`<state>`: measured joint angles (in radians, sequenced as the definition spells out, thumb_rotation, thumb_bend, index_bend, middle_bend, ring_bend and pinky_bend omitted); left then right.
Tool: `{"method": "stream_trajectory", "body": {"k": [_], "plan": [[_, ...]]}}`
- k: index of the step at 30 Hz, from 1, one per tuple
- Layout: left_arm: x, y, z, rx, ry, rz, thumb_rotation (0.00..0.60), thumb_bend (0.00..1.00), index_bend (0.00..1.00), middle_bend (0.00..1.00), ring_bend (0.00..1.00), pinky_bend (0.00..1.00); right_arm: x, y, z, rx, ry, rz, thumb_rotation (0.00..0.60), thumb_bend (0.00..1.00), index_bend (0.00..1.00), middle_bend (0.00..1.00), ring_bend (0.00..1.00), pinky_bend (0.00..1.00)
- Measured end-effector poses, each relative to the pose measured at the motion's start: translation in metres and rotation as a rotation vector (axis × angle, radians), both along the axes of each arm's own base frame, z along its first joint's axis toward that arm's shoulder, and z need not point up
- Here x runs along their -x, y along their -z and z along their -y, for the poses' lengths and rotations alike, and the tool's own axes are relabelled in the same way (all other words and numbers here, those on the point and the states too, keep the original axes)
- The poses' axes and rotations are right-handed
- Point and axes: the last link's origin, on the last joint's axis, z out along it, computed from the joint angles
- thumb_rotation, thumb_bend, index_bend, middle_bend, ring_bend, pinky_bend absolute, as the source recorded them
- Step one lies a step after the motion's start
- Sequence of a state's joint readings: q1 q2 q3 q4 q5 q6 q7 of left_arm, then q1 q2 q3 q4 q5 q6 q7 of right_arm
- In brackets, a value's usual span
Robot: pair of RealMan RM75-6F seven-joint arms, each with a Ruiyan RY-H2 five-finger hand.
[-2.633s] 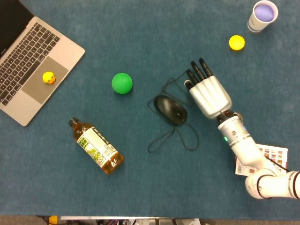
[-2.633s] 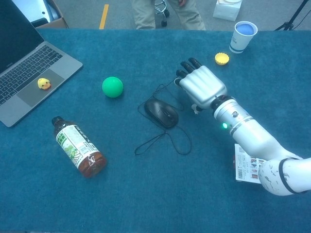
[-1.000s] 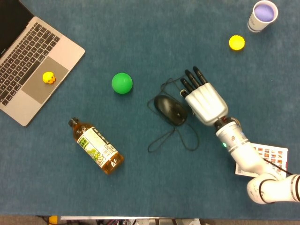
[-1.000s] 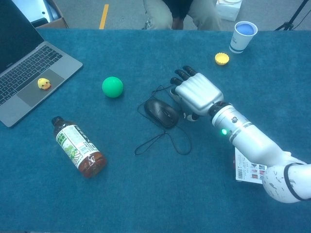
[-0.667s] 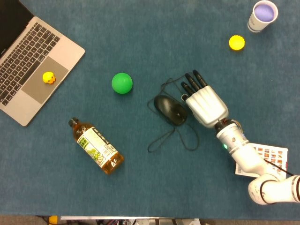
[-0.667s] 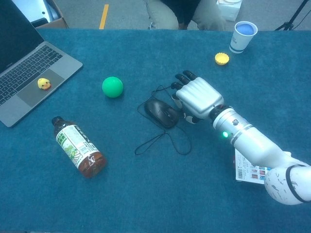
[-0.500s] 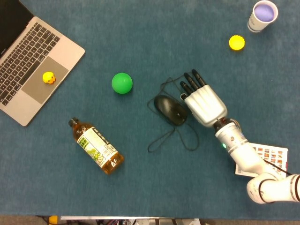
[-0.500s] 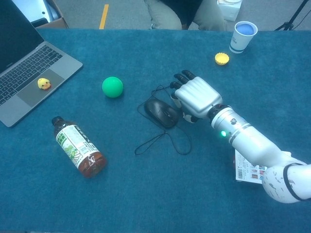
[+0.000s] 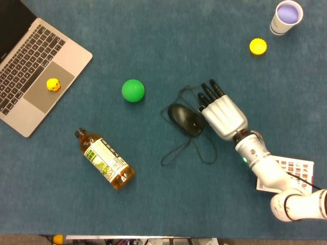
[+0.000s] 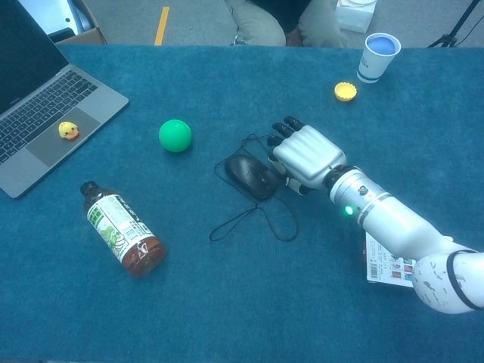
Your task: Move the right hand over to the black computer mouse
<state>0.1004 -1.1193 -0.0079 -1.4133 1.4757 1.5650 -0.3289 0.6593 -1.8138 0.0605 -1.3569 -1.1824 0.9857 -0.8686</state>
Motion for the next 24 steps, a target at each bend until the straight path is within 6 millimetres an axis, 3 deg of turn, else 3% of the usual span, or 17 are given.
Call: {"method": "stream_trajectory", "body": {"k": [7, 16, 24], "plan": [[0.0, -0.001, 0.0, -0.004, 0.001, 0.0, 0.6, 0.15, 0.28, 0.2, 0.16, 0.09, -0.001, -0.002, -0.001, 0.004, -0.002, 0.035, 0.6, 0.36, 0.62, 0.27, 0.02, 0.02], [-0.002, -0.002, 0.001, -0.008, 0.007, 0.0, 0.6, 0.15, 0.28, 0.2, 0.16, 0.09, 0.006, -0.011, -0.003, 0.018, 0.015, 0.06, 0.6, 0.36, 0.65, 0.28, 0.03, 0.02], [-0.005, -0.001, 0.0, -0.006, 0.013, -0.005, 0.6, 0.15, 0.28, 0.2, 0.16, 0.09, -0.015, -0.041, -0.001, 0.041, 0.048, 0.223, 0.6, 0.36, 0.65, 0.29, 0.03, 0.02]]}}
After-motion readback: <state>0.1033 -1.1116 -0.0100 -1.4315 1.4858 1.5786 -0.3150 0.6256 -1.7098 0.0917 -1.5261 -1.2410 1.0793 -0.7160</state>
